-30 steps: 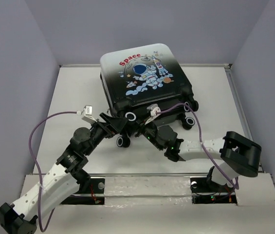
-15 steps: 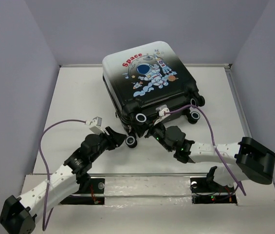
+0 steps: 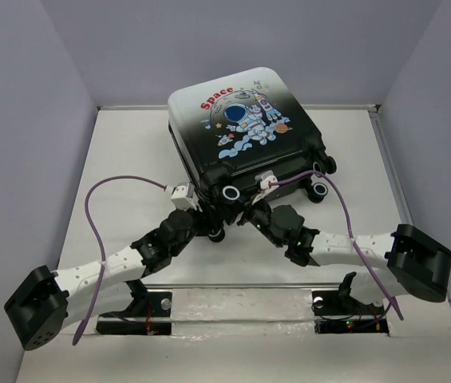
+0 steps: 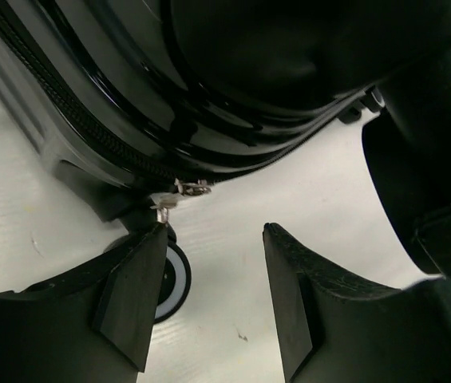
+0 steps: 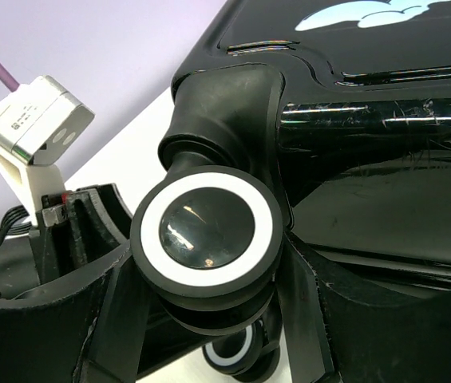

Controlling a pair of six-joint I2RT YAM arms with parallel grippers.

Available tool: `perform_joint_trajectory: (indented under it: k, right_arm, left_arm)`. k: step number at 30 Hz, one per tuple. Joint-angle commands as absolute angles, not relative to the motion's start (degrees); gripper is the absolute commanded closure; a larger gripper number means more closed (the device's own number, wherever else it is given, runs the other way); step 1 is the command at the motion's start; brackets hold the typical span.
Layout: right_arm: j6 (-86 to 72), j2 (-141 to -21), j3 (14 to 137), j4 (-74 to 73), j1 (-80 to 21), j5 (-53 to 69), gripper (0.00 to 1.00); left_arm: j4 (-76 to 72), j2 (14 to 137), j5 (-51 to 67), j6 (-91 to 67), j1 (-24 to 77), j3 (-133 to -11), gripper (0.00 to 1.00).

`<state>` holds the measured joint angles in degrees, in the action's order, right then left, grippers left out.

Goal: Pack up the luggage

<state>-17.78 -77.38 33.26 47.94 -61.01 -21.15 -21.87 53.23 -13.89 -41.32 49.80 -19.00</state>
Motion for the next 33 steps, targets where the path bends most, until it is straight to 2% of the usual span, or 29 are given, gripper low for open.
perform_joint_trajectory:
  k: [1, 9, 13, 14, 15, 18, 19, 23, 33]
  right_arm:
    - [-19.2, -77.0, 37.4, 55.3, -59.6, -22.2, 0.93]
    - [-20.1, -77.8, 37.9, 55.5, -59.6, -19.2, 0.93]
    - [-20.7, -78.2, 37.9, 55.5, -59.6, -17.8, 0.93]
    - [-21.1, -78.3, 38.0, 55.7, -59.6, -17.5, 0.93]
    - [-21.3, -78.1, 37.4, 56.2, -59.6, -16.5, 0.93]
    - [-21.7, -77.3, 36.6, 56.2, -59.6, -16.4, 0.93]
    - [-21.9, -76.8, 36.0, 56.3, -59.6, -16.3, 0.93]
    - [-22.0, -75.6, 34.5, 56.0, -59.6, -17.0, 0.93]
    - [-21.1, -71.5, 31.6, 54.4, -59.6, -19.3, 0.93]
  left_arm:
    - [-27.6, 55.1, -26.2, -37.6, 51.2, -22.0, 0.37]
    - [-31.2, 62.6, -28.2, -34.9, 51.8, -25.7, 0.38]
    - [-32.3, 65.2, -33.3, -35.0, 53.3, -27.2, 0.42]
    - [-32.4, 65.3, -34.5, -35.1, 53.6, -27.4, 0.44]
    - [-32.3, 65.3, -39.2, -35.4, 53.9, -27.9, 0.6]
    - [-32.2, 64.6, -41.6, -35.2, 53.9, -28.0, 0.73]
    - [-32.1, 64.2, -42.4, -34.9, 53.9, -28.0, 0.8]
    - [-30.9, 64.0, -45.5, -34.3, 53.9, -28.9, 0.93]
    - [-29.4, 62.1, -44.5, -35.3, 52.4, -26.9, 0.94]
